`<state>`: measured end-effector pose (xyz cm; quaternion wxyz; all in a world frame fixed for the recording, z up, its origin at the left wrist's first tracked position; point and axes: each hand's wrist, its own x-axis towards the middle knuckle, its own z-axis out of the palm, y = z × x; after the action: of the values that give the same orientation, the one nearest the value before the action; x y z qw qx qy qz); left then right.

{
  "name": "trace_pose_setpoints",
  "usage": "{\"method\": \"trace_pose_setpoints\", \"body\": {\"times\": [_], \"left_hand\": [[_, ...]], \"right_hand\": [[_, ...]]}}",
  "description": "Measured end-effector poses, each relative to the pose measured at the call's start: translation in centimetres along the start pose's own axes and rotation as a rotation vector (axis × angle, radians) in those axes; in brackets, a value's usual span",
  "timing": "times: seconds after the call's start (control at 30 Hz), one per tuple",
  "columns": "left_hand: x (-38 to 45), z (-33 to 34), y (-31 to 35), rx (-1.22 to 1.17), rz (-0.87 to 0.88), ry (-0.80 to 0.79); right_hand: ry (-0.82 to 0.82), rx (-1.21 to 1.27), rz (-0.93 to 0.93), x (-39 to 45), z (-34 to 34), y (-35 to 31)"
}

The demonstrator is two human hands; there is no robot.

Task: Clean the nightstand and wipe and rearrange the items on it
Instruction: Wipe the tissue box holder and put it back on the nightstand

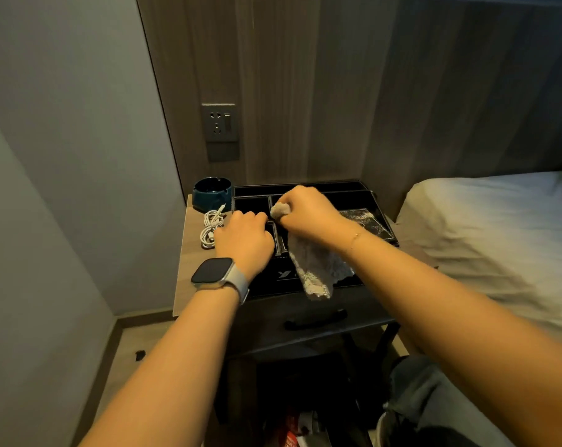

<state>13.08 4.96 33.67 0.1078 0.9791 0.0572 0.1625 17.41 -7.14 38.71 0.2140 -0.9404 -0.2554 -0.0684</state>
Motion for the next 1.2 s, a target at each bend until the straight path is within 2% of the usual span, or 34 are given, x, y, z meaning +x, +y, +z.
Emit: {"method": "trace_pose_setpoints", "body": {"times": [0.07,0.3,0.4,0.47,0.7,0.8,0.97,1.1,1.13,1.2], "left_hand": [[0.0,0.1,0.3,0.009,-0.025,0.013],[-0.1,0.8,-0.4,-0.033,0.026,0.096],[0.1,1.1,-0.5,-0.022,0.025,0.102],[0.1,1.3,-0.6,-0.025,0.023,0.105],[0.0,1.1,-0.8,-0.063,0.046,0.111],[0.0,1.1,-0.8,-0.069,0.054,0.115],[0.1,1.4,-0.6,-0.049,0.032,0.134],[0.2,1.5,-0.7,-0.045,0.032,0.135],[0.2,1.4,-0.7,-0.044,0.036,0.137],[0.1,1.3,-0.6,-0.046,0.044,0.139]], "right_hand": [[-0.058,-0.009,0.051,0.4,1.5,0.0],[-0.003,-0.218,0.138,0.4,-0.9,3.7],[0.045,-0.163,0.031,0.8,-0.4,1.9],[-0.019,-0.118,-0.008,1.0,1.0,0.7],[-0.034,-0.222,0.149,0.9,-1.1,4.8],[-0.007,-0.188,0.076,1.2,-0.7,3.4],[-0.121,-0.208,-0.082,0.5,1.2,0.4],[-0.382,-0.116,-0.187,-1.9,-2.4,0.6],[-0.383,-0.081,-0.183,-1.6,-3.2,0.5],[-0.258,-0.061,-0.141,0.0,-3.4,0.3]]}}
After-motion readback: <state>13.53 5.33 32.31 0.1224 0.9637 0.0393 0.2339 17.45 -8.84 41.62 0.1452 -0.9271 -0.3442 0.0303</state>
